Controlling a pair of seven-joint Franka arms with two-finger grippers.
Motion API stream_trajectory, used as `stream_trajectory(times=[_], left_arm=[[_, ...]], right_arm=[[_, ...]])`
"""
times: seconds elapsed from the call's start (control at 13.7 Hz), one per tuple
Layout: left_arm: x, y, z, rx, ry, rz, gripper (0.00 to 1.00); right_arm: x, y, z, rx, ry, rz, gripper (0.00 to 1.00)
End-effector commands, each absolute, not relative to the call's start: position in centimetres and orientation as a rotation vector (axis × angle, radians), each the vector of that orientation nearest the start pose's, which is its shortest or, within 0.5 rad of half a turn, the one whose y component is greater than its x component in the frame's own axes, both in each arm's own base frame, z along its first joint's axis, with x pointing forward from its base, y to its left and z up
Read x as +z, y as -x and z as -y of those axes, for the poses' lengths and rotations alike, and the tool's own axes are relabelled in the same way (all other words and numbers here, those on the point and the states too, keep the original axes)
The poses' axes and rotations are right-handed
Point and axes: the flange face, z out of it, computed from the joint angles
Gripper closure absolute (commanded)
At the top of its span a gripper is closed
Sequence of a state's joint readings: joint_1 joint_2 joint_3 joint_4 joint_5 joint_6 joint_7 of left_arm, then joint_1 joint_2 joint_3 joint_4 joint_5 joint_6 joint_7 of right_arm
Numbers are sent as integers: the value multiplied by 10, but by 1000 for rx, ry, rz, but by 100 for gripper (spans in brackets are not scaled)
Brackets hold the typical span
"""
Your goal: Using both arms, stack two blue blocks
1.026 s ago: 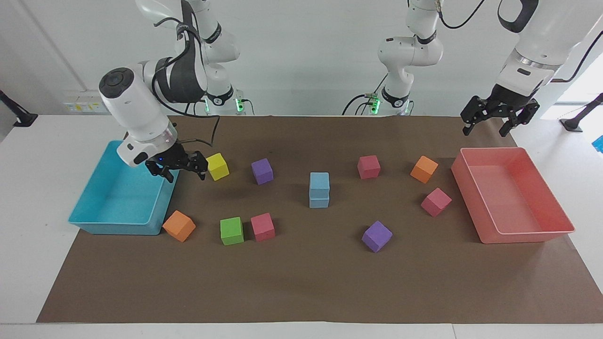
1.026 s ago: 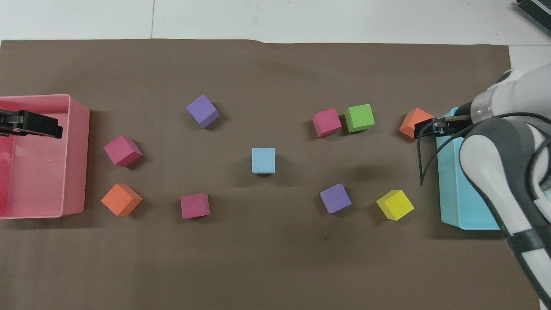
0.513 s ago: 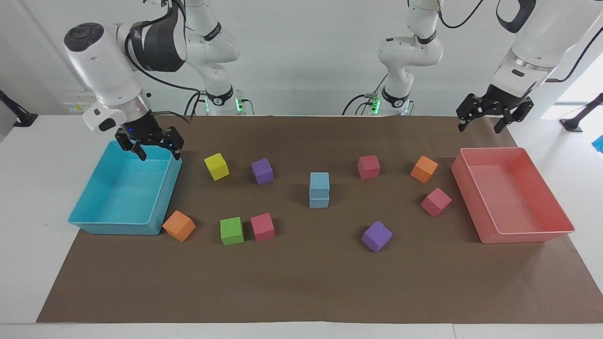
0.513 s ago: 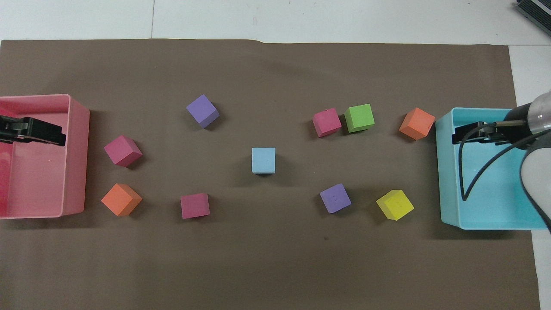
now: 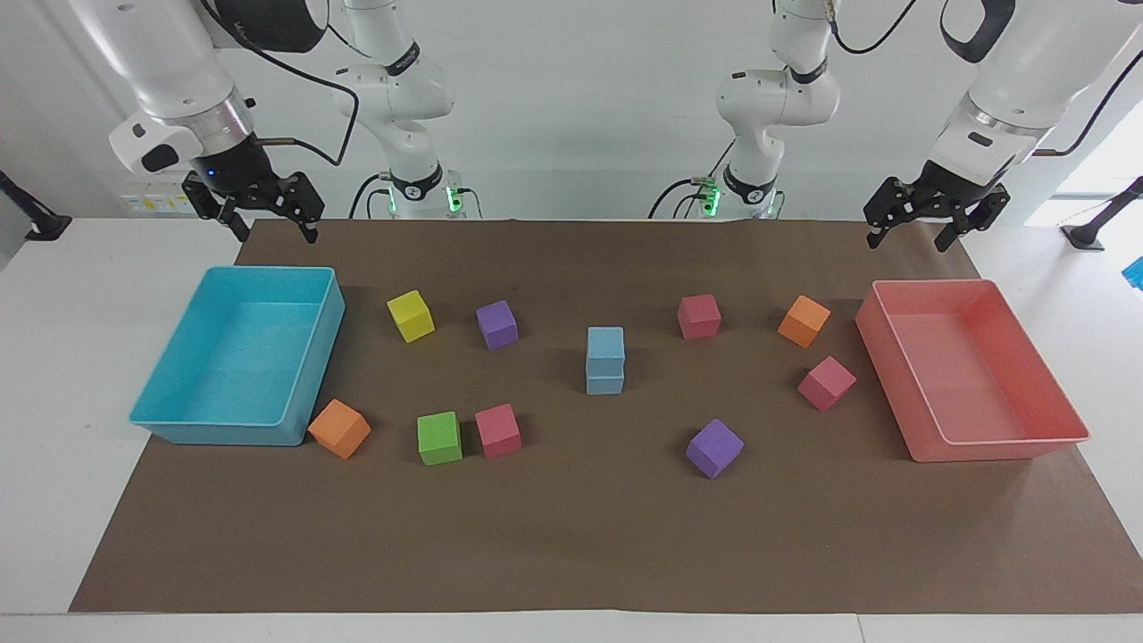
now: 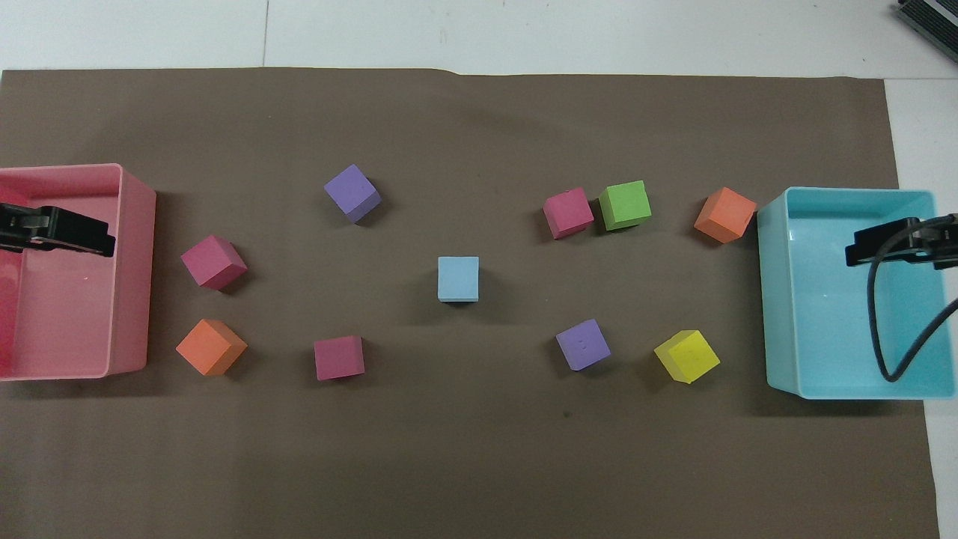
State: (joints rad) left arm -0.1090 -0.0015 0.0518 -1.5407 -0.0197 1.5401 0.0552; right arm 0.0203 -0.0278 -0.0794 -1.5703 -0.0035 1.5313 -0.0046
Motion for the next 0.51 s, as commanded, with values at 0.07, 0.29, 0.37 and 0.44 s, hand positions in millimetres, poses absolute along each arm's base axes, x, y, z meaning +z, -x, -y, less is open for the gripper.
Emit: stream_trajectory(times=[0.07,0.29,0.37,0.44], left_arm=[[639,-542,30,5,3160,-193,0],[638,-542,28,2,3160,-186,0],[639,-542,28,0,3160,-186,0],[639,-542,28,0,3160,-186,0]], right_arm=[[654,-531,34,-16,3151,-112,0],[656,-529,23,-9,3169,-79,0],[658,-530,24,-21,3171,-76,0],[658,-530,26,-23,3170,-81,0]])
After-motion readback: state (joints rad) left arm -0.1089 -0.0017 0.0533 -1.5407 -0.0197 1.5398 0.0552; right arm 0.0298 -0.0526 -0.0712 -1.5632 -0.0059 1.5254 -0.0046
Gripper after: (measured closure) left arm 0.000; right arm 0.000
